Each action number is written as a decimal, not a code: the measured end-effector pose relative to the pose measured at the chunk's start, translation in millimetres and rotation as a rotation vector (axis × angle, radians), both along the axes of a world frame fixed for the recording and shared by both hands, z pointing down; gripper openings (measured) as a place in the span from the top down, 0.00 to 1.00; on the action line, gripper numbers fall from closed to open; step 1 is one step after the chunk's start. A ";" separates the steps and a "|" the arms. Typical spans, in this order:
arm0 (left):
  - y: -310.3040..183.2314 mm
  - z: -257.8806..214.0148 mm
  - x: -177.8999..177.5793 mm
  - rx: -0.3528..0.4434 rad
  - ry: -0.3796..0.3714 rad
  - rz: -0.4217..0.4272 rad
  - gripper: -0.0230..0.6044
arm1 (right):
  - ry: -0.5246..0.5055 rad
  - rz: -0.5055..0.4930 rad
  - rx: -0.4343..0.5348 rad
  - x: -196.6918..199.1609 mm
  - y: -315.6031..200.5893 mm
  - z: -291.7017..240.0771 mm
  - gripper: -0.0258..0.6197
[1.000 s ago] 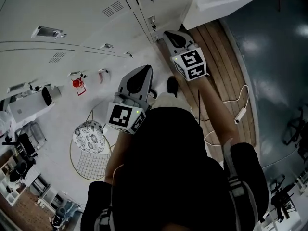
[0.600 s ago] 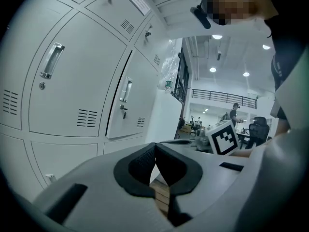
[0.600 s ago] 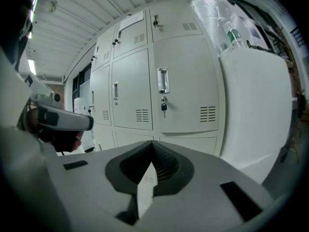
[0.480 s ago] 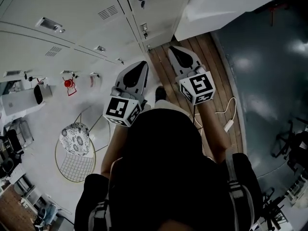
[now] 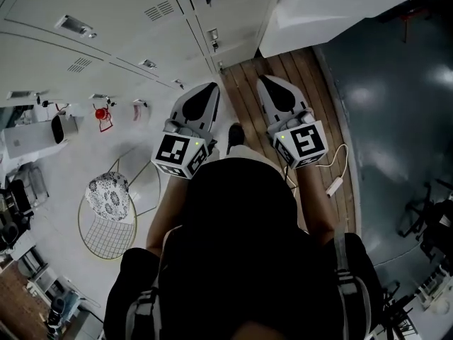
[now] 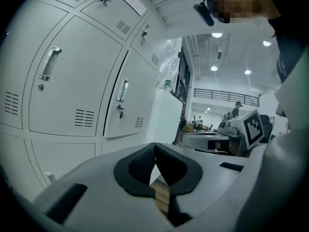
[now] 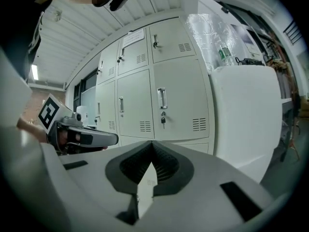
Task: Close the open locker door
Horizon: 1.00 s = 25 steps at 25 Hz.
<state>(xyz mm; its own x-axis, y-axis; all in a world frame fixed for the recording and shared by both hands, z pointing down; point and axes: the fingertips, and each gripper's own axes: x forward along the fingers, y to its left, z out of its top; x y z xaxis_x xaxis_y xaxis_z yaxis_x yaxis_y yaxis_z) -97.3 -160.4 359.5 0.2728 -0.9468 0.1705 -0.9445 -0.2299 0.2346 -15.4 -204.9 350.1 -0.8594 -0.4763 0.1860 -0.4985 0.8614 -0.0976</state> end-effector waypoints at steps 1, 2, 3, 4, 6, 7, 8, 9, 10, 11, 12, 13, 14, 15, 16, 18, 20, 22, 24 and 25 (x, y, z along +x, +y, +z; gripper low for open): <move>2.2 1.2 2.4 -0.006 -0.001 0.005 0.94 | 0.002 0.000 -0.001 2.1 2.2 1.1 0.95; 4.8 2.2 4.8 -0.012 -0.002 0.012 0.94 | 0.005 0.002 -0.005 4.1 4.6 2.2 0.95; 7.5 3.2 6.8 -0.017 -0.003 0.019 0.94 | 0.009 0.006 -0.013 6.2 7.0 4.0 0.95; 9.9 4.2 8.2 -0.022 -0.004 0.026 0.94 | 0.011 0.012 -0.019 8.2 8.8 6.1 0.95; 14.5 7.0 9.2 -0.032 -0.007 0.037 0.93 | 0.008 0.027 -0.026 11.5 11.0 9.3 0.95; 17.3 8.2 8.7 -0.036 -0.007 0.042 0.94 | 0.009 0.034 -0.030 13.0 12.8 11.7 0.95; 20.6 9.1 7.3 -0.038 -0.007 0.045 0.94 | 0.012 0.040 -0.033 13.7 15.4 14.0 0.95; 24.4 9.8 4.9 -0.040 -0.005 0.047 0.94 | 0.014 0.043 -0.037 13.2 18.9 15.7 0.95; 28.6 10.3 1.9 -0.042 -0.001 0.047 0.94 | 0.015 0.046 -0.042 11.9 23.2 16.8 0.95; 33.3 10.6 -1.6 -0.043 0.003 0.047 0.94 | 0.015 0.047 -0.046 9.8 28.3 17.3 0.95; 38.4 10.5 -5.3 -0.044 0.006 0.046 0.94 | 0.016 0.048 -0.050 7.2 33.9 17.5 0.95; 44.0 9.9 -9.3 -0.044 0.010 0.046 0.93 | 0.018 0.049 -0.053 4.5 40.1 17.9 0.95; 50.3 9.1 -13.7 -0.042 0.012 0.046 0.94 | 0.020 0.051 -0.054 1.5 46.7 18.1 0.95; 57.7 8.5 -18.4 -0.041 0.014 0.048 0.94 | 0.021 0.053 -0.054 -2.1 53.7 17.4 0.95; 66.1 9.0 -23.3 -0.042 0.015 0.052 0.94 | 0.024 0.058 -0.053 -6.1 61.1 16.3 0.95; 84.7 12.6 -34.9 -0.047 0.017 0.059 0.94 | 0.035 0.075 -0.052 -13.4 77.0 16.4 0.95; 105.2 15.3 -47.3 -0.056 0.022 0.066 0.94 | 0.032 0.096 -0.048 -21.0 96.3 14.4 0.95; 124.9 13.5 -57.0 -0.055 0.028 0.074 0.94 | 0.018 0.117 -0.049 -26.7 116.7 9.8 0.95; 140.8 7.0 -65.0 -0.028 0.031 0.082 0.94 | 0.015 0.138 -0.046 -29.8 135.1 6.7 0.95; 148.9 4.2 -68.8 -0.017 0.033 0.087 0.94 | 0.014 0.150 -0.044 -32.0 144.1 4.7 0.95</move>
